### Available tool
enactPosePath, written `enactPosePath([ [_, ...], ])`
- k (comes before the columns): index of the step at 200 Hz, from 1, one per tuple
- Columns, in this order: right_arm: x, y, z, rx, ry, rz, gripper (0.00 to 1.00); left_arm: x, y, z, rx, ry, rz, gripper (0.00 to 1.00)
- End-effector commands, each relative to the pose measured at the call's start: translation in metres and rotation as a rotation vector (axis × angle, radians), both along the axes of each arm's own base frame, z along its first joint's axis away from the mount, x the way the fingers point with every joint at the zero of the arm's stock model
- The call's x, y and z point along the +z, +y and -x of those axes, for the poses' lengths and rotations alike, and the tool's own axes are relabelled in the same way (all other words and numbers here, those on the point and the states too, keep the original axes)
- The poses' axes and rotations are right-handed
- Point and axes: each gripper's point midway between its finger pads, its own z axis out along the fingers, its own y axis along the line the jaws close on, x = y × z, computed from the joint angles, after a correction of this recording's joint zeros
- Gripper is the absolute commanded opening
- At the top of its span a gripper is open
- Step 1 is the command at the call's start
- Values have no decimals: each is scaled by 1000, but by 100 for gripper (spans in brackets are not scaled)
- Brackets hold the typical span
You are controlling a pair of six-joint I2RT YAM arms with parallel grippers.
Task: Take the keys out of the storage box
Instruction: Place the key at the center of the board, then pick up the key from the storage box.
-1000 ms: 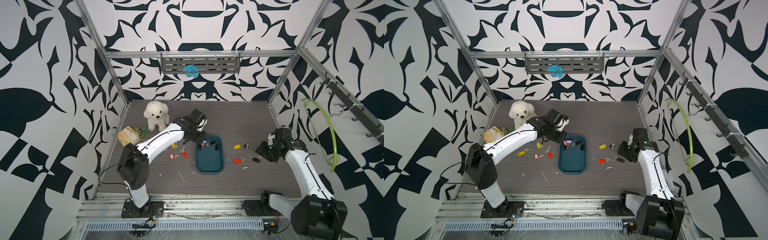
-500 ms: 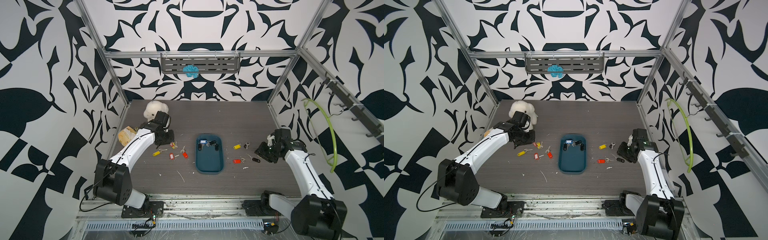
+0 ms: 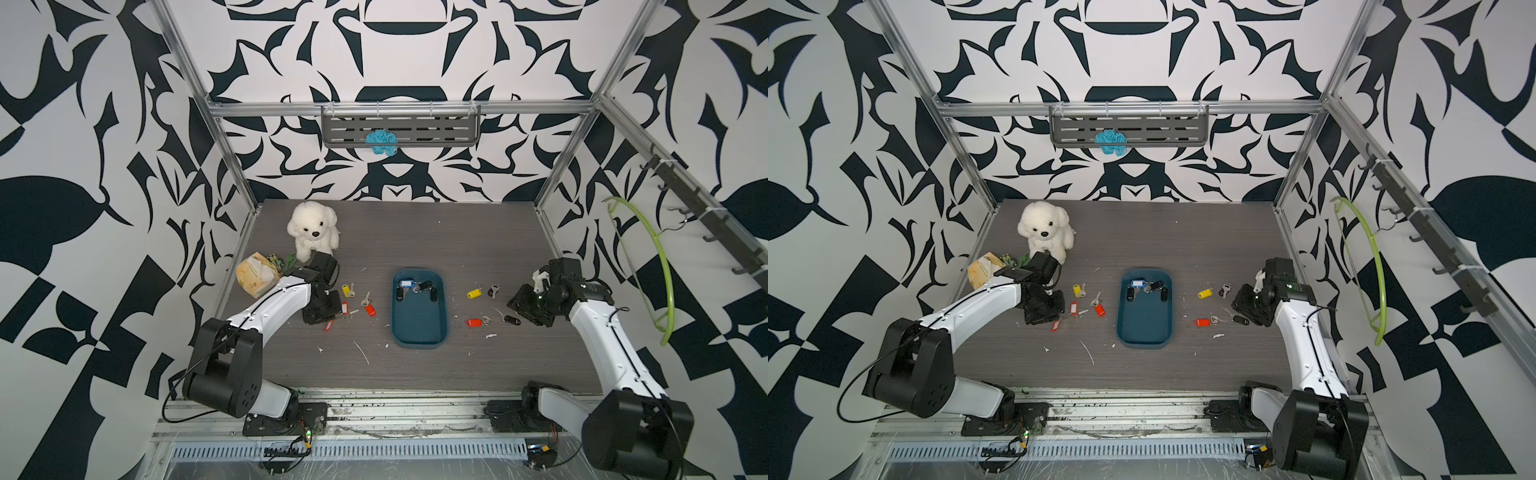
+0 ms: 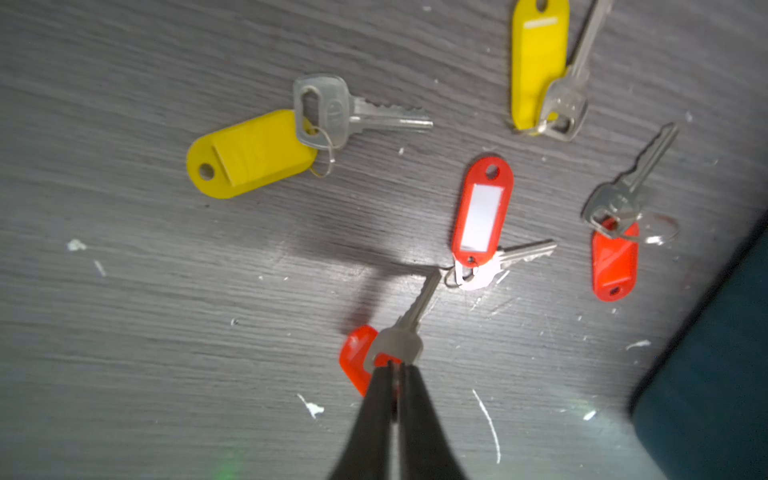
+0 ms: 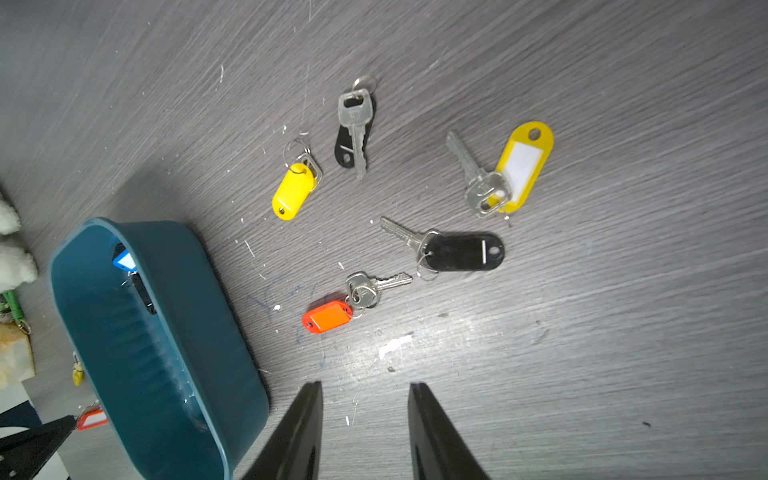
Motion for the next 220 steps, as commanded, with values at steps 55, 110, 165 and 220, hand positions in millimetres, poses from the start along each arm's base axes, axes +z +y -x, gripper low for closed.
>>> enactPosePath([
  [55,29,35,-14,122,-63,-7,43,23,9,-5,33,-95,-14,89],
  [110,52,109,-45,264,-107,40,43,60,4,-15,26,-290,61,87],
  [165,36,194,-78,378,-69,53,41,68,-11,-18,-12,-334,151,87],
  [220,-4,235,-102,377,43,105,38,64,-17,-18,-28,-321,175,87],
])
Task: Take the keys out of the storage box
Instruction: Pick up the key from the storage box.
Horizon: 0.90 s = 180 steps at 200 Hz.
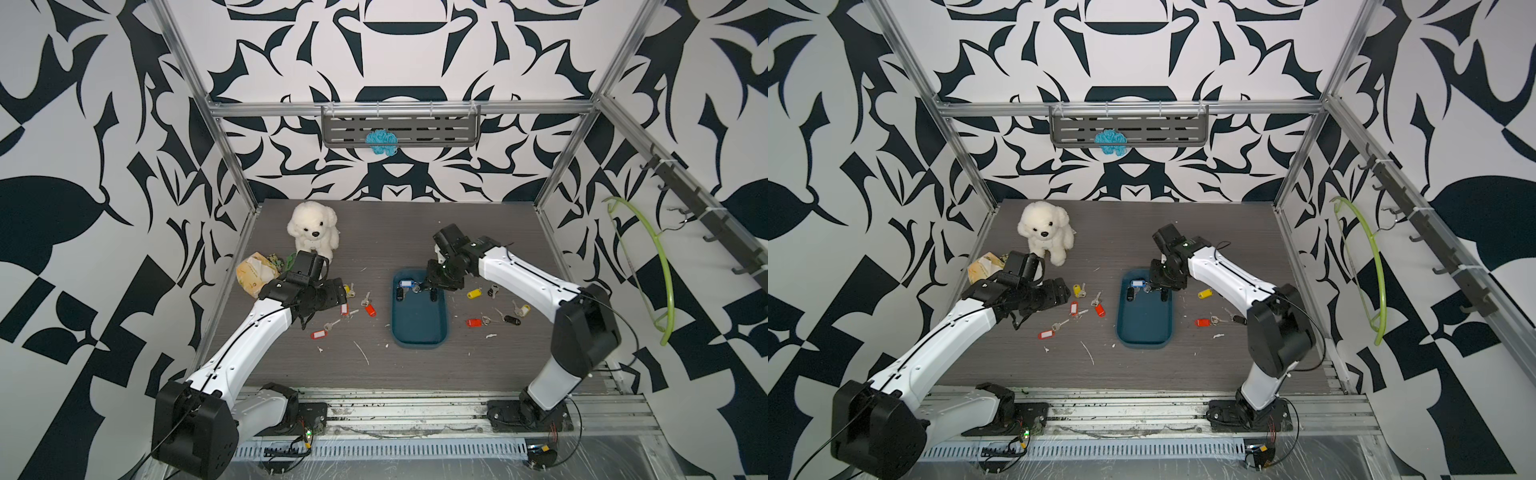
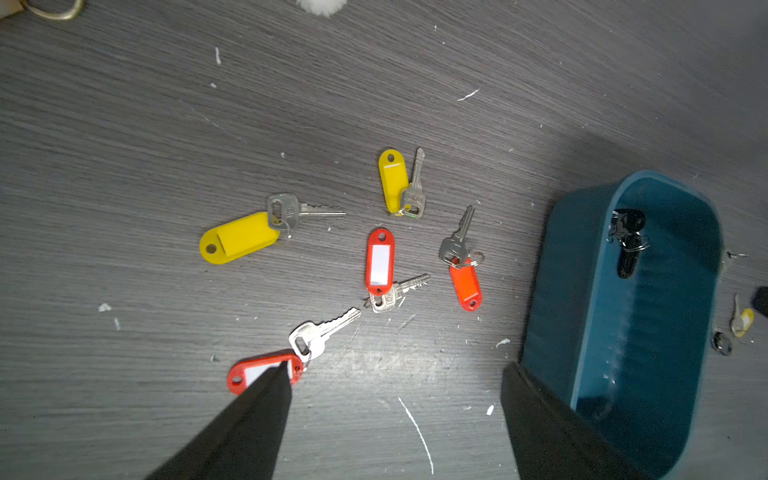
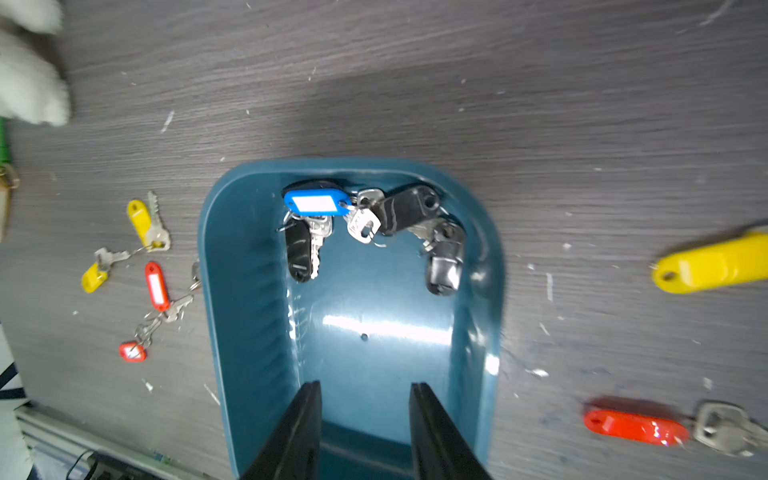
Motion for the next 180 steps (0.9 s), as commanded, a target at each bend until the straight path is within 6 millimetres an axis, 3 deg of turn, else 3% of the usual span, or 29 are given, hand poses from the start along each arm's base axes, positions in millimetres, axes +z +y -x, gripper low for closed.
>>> enactPosePath([
  [1,4,9,-16,-49,-13,32,38,-9,-3,3,-24,22,12,87],
  [84,-31,-16,-22,-193,36,244,36,-14,-9,4,-42,34,36,87],
  [180,-64,-6,-25,-211,65,322,37,-16,-12,4,-52,43,49,87],
])
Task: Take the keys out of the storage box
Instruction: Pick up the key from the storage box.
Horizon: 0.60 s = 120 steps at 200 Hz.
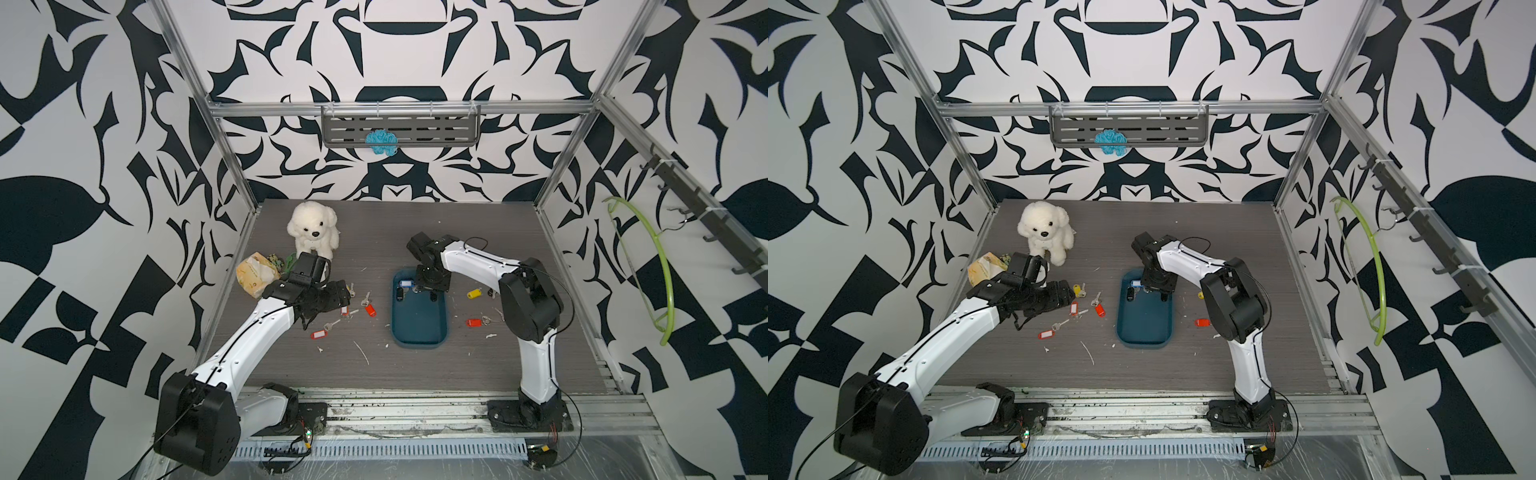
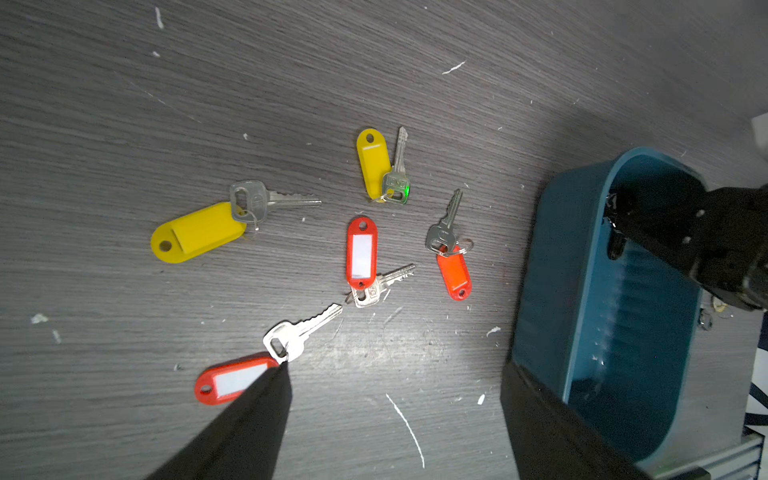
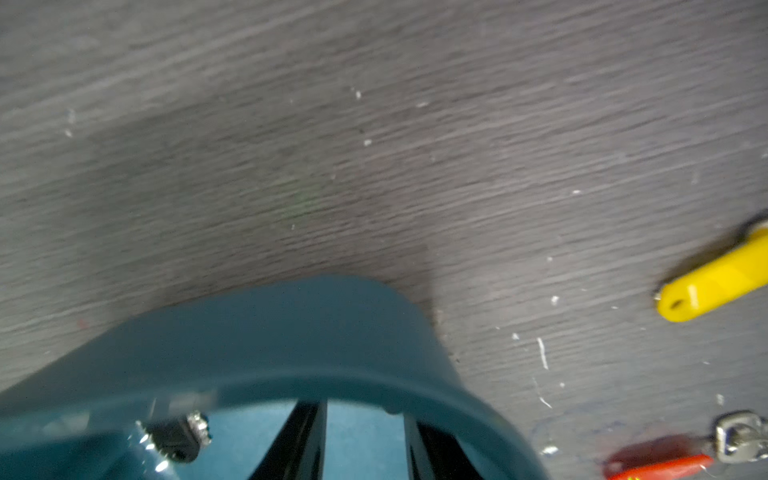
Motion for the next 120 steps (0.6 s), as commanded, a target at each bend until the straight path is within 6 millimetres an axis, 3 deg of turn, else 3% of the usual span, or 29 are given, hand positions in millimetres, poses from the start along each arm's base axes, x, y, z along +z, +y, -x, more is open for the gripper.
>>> enactPosePath([
  [1,12,2,-6,-18,-34,23,37,-4,-1,1,-13,8,6,87],
  [120,20,-9,-19,-3,-84,113,31,-8,-4,2,-24,21,17,86],
])
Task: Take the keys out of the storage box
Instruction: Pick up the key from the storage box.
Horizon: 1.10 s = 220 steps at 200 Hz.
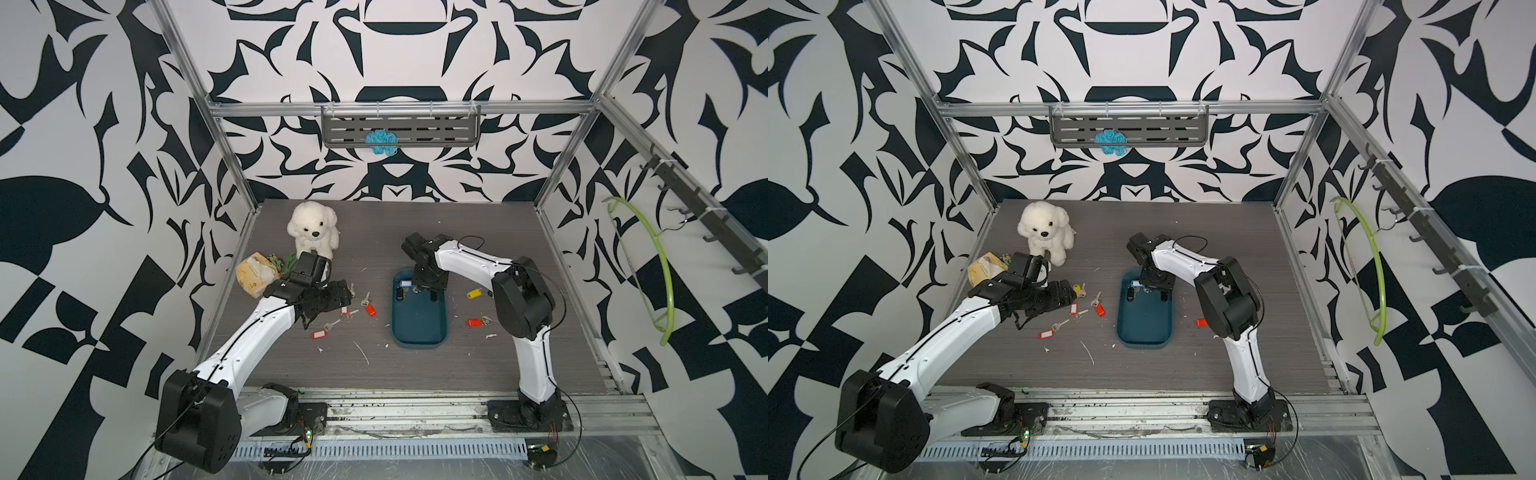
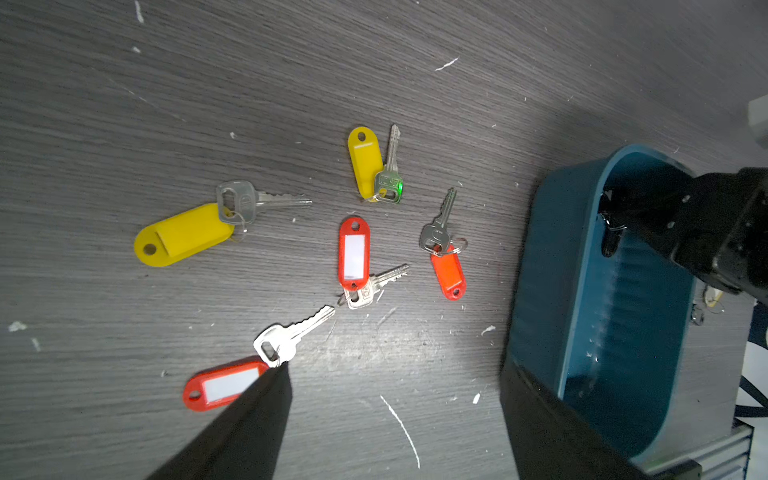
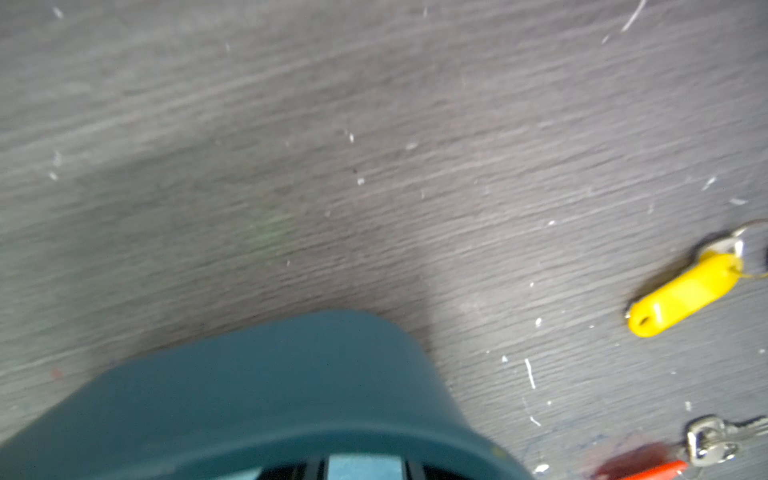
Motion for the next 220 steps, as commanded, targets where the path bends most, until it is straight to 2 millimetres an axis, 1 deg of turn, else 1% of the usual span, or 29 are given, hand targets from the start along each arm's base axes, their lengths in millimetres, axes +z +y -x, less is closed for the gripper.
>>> enactPosePath([
  [1,16,-3,-6,9,-32,28,30,-7,-1,3,-15,16,1,86],
  [36,9,-3,-5,11,-17,34,27,-8,-1,2,-16,18,4,86],
  [131,-2,-1,-2,16,7,30,28,-11,-3,3,-23,33,9,86],
  [156,-4,-2,-2,18,9,34,25,-12,-3,3,-23,37,10,86],
  [176,-4,-2,-2,20,9,34,20,-13,-4,3,-24,38,9,86],
  [194,-5,-2,-2,21,9,34,13,-13,-4,3,-25,41,9,86],
  [220,-1,-2,-2,24,4,30,0,-14,-4,3,-26,42,10,86],
])
